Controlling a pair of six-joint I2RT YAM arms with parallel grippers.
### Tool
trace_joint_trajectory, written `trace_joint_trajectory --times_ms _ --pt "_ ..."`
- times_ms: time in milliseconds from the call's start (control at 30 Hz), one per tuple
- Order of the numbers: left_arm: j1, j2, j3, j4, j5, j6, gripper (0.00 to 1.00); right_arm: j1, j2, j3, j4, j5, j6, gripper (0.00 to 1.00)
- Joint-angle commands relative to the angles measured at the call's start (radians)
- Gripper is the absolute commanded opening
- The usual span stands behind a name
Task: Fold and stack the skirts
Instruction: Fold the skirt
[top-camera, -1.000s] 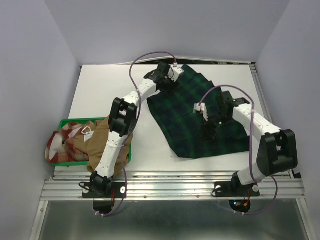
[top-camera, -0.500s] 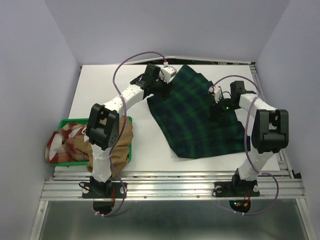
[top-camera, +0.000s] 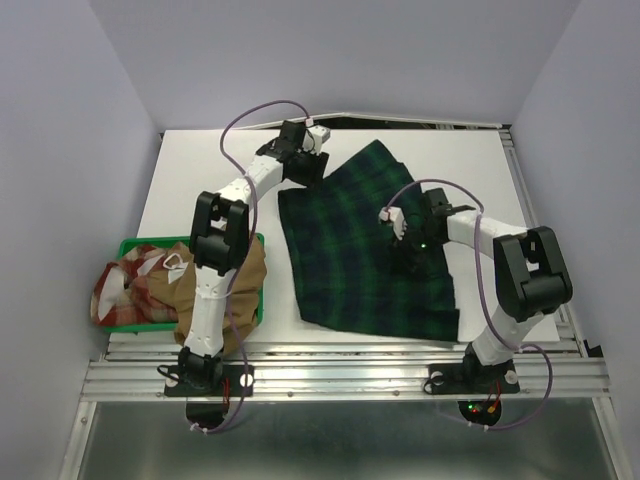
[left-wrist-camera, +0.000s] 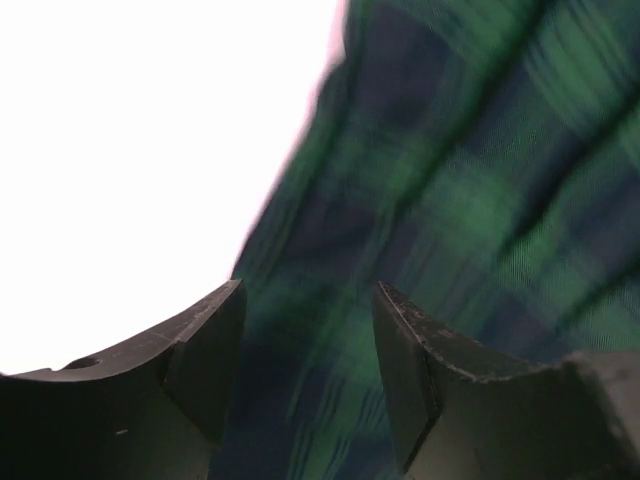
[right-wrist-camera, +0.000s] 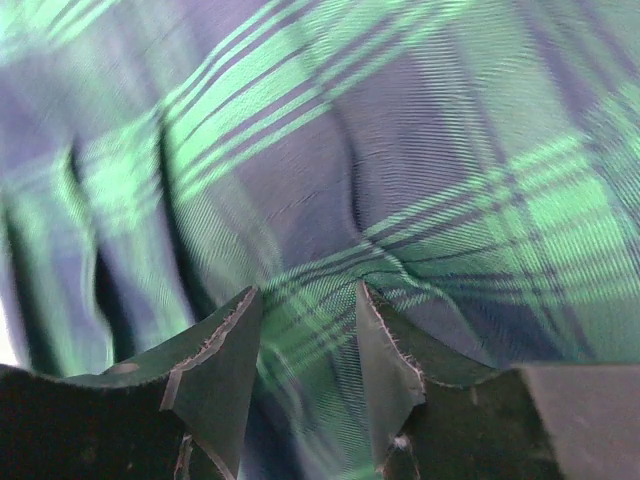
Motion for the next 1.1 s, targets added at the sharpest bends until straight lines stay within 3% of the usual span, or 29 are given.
trace_joint_trajectory --times_ms 0,200,333,467,533,700,767,900,1067 --pt "-0.013 0.098 0.149 -0.126 0.001 0.041 0.63 0.092 0.020 -0.051 -0.159 -0.071 0.080 0.48" --pt "-0.018 0.236 0.301 -0.224 0.069 0.116 0.60 0.150 -0.007 0.041 -0.327 -0.283 0.017 0.50" --pt "-0.056 0.264 0.309 -0.275 0.131 0.200 0.56 0.150 -0.047 0.110 -0.382 -0.372 0.028 0.52" --pt "-0.131 0.233 0.213 -0.246 0.170 0.279 0.53 0.040 -0.103 0.205 -0.345 -0.319 0.081 0.63" --pt "-0.177 0.214 0.164 -0.241 0.188 0.322 0.52 -0.094 -0.115 0.284 -0.280 -0.297 0.115 0.66" --pt "-0.243 0.166 0.091 -0.192 0.233 0.372 0.52 -0.253 -0.017 0.501 -0.186 -0.187 0.140 0.79" --pt "-0.261 0.135 0.061 -0.155 0.254 0.389 0.52 -0.265 0.046 0.571 -0.138 -0.095 0.112 1.00" --pt "-0.269 0.065 0.019 -0.069 0.247 0.380 0.53 -0.266 0.136 0.615 -0.075 -0.030 -0.015 1.00" --pt "-0.251 0.000 0.021 -0.009 0.187 0.391 0.63 -0.266 0.236 0.662 -0.052 -0.104 -0.142 1.00"
